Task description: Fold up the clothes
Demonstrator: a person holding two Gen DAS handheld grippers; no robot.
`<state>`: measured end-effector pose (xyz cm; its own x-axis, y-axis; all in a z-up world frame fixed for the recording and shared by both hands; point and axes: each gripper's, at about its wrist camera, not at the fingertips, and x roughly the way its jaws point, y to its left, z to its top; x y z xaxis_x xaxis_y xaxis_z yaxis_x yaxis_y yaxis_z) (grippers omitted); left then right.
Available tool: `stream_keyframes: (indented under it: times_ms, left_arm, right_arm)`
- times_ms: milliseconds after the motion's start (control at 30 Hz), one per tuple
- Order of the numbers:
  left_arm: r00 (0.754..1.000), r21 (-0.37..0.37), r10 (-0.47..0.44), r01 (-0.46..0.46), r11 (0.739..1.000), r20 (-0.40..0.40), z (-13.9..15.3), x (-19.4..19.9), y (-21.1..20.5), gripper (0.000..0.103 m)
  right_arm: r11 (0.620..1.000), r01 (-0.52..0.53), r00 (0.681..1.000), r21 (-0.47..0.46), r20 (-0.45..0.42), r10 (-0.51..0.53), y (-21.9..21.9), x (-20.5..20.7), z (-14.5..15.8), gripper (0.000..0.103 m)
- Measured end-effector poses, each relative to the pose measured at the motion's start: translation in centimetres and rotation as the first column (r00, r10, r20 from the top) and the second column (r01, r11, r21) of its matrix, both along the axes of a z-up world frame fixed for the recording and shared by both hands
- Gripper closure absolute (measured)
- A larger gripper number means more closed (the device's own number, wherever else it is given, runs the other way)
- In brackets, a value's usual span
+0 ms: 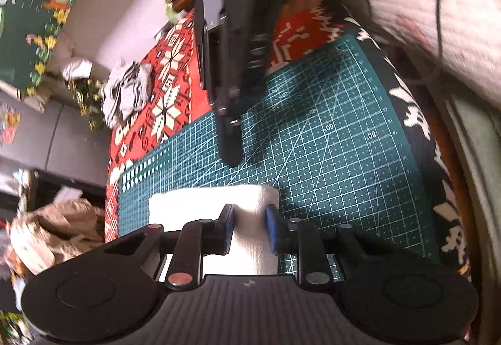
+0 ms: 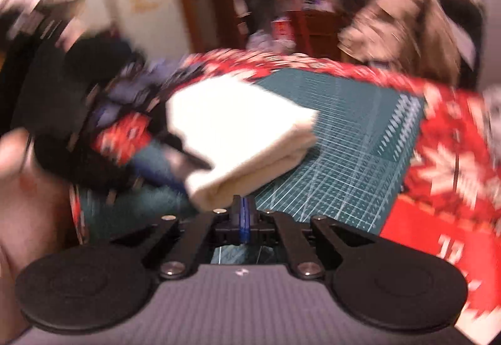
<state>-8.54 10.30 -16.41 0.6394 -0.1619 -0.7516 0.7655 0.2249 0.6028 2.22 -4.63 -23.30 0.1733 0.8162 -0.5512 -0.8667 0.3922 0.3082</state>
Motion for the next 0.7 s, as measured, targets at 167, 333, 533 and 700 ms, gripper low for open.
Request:
stream_keyframes:
  times_ms: [167, 333, 533, 700]
  left_arm:
    - [0.996, -0.028, 0.075, -0.077, 0.997, -0.045, 1.9, 0.6, 0.5, 0.08]
    - [0.968, -0.105, 0.23, -0.24, 0.965, -0.098, 4.0, 3.4, 1.7, 0.081]
    - [0.861, -0.242, 0.427, -0.492, 0.836, -0.275, 4.6, 9.3, 3.2, 0.096]
    - [0.823, -0.252, 0.455, -0.545, 0.799, -0.34, 3.8, 12.0, 3.3, 0.096]
  right_arm:
    - [0.979, 0.153, 0.949, 0.137, -0.296, -0.107, -1.0, 4.5, -1.7, 0.101]
    - [0.923, 0.302, 0.793, 0.237, -0.599, -0.106, -2.4, 7.6, -4.5, 0.093]
    - [0.879, 0.403, 0.671, 0.256, -0.736, -0.093, -1.4, 9.4, -6.8, 0.091]
    - [0.867, 0.438, 0.646, 0.237, -0.754, -0.12, -0.8, 9.6, -7.5, 0.103]
